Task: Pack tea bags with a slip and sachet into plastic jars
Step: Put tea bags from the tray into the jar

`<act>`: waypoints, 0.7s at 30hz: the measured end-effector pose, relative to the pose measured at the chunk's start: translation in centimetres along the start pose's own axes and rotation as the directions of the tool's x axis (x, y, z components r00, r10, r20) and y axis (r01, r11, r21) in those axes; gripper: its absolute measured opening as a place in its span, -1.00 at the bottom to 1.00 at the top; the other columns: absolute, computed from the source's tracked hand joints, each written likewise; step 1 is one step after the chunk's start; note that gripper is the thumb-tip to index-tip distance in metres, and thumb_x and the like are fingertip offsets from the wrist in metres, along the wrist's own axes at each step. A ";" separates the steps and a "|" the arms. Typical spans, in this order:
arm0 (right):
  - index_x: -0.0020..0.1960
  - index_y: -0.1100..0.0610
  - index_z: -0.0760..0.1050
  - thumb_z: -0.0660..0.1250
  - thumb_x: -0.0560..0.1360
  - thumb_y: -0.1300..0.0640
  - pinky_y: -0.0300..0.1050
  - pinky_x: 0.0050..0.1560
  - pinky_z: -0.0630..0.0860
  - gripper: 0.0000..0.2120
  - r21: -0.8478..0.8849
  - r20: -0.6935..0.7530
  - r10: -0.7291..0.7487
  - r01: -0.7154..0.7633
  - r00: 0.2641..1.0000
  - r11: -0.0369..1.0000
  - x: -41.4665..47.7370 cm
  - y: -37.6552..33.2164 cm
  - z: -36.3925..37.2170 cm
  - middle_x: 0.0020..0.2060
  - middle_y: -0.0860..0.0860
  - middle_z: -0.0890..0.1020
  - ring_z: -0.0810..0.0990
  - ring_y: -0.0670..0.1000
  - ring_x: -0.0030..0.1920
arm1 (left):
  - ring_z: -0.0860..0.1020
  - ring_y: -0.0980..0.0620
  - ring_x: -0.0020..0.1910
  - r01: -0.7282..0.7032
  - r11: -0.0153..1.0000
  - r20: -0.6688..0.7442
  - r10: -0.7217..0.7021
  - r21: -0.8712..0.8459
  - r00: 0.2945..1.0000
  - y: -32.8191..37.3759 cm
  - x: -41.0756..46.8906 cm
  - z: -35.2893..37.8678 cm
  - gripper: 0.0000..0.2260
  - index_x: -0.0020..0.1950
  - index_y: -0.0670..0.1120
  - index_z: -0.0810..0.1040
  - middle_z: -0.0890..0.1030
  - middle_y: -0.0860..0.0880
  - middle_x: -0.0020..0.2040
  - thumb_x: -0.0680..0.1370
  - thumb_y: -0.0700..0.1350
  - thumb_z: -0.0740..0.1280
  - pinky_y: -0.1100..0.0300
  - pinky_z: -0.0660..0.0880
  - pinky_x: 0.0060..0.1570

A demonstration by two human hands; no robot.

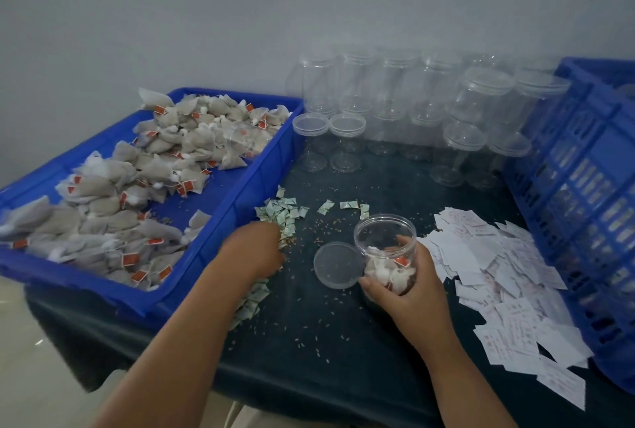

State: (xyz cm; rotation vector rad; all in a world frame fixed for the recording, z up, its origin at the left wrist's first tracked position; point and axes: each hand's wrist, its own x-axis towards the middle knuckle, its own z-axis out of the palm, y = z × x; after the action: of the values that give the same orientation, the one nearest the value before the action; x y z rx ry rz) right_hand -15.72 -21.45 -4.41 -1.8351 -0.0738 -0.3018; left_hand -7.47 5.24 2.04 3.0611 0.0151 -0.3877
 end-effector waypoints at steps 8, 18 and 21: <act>0.31 -0.48 0.41 0.66 0.23 -0.31 -0.20 0.10 0.57 -0.26 -0.004 0.007 0.018 -0.018 1.000 1.000 0.1 0.2 0.3 0.17 -0.37 0.67 0.70 -0.26 0.13 | 0.62 0.00 -0.14 -0.038 0.950 -0.281 -0.053 -0.311 0.958 -1.4 0.2 2.9 -0.95 0.02 0.05 0.60 0.66 0.03 -0.09 0.61 -0.09 0.44 0.05 0.60 -0.09; 0.34 -0.41 0.43 0.68 0.25 -0.26 -0.25 0.11 0.57 -0.27 -0.010 0.013 0.019 -0.019 1.000 1.000 0.2 0.6 0.3 0.19 -0.30 0.69 0.70 -0.23 0.16 | 0.59 -0.11 -0.04 0.023 0.979 -0.331 -0.090 -0.200 0.939 -1.4 0.8 3.2 -0.85 0.06 -0.12 0.57 0.50 -0.06 0.07 0.63 -0.05 0.44 -0.01 0.56 -0.05; 0.31 -0.46 0.43 0.67 0.24 -0.27 -0.46 0.03 0.55 -0.28 -0.025 -0.003 0.021 -0.021 1.000 0.999 0.2 0.4 0.3 0.17 -0.34 0.68 0.70 -0.26 0.13 | 0.56 -0.08 -0.08 0.032 0.982 -0.345 -0.095 -0.184 0.934 -1.5 1.1 3.7 -0.79 0.01 -0.12 0.55 0.49 -0.05 -0.01 0.63 0.01 0.43 0.04 0.50 -0.12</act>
State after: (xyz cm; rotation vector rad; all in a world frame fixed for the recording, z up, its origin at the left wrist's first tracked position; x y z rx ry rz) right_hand -15.36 -21.28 -4.83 -1.8591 -0.0495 -0.2919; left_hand -7.31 6.56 -1.85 2.9132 0.1564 0.1592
